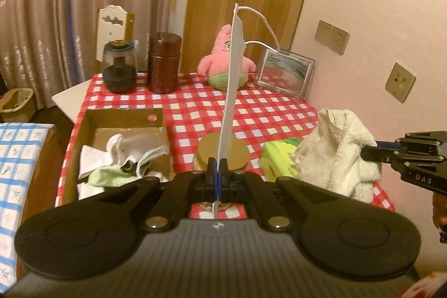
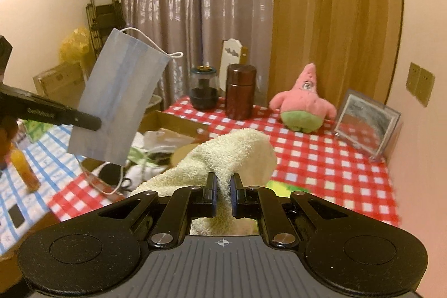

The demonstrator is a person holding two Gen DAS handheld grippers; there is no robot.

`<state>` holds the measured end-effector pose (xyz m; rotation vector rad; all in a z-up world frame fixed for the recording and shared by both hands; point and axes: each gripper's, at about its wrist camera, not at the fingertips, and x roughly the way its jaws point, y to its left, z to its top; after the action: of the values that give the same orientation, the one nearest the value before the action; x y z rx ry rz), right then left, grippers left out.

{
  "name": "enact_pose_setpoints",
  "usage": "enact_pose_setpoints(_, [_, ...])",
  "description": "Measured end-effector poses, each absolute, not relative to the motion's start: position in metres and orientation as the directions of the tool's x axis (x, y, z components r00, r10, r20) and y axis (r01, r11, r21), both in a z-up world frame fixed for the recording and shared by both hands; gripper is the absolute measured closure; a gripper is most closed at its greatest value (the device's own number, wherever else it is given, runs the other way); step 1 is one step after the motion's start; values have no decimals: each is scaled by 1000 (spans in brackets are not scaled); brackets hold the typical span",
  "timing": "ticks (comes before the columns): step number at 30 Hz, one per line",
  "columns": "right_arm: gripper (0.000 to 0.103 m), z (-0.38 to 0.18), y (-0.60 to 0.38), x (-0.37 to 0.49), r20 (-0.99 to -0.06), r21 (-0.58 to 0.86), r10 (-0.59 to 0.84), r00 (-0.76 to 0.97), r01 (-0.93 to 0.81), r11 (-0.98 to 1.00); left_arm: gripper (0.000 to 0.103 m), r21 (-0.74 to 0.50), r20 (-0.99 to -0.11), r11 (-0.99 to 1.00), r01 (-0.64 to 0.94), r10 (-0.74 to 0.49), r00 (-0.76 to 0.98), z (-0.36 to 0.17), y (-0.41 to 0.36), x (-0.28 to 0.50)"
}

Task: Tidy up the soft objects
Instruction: 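Carry the mask and cream towel up and over to the cardboard tray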

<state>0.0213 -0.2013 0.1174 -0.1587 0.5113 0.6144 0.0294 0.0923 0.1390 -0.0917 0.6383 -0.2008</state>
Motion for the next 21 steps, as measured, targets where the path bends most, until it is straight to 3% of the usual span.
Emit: enact_pose_setpoints(21, [94, 112, -114, 2, -507, 69, 646, 571, -720, 690, 102, -146, -613, 989, -2, -89, 785, 123, 139, -21])
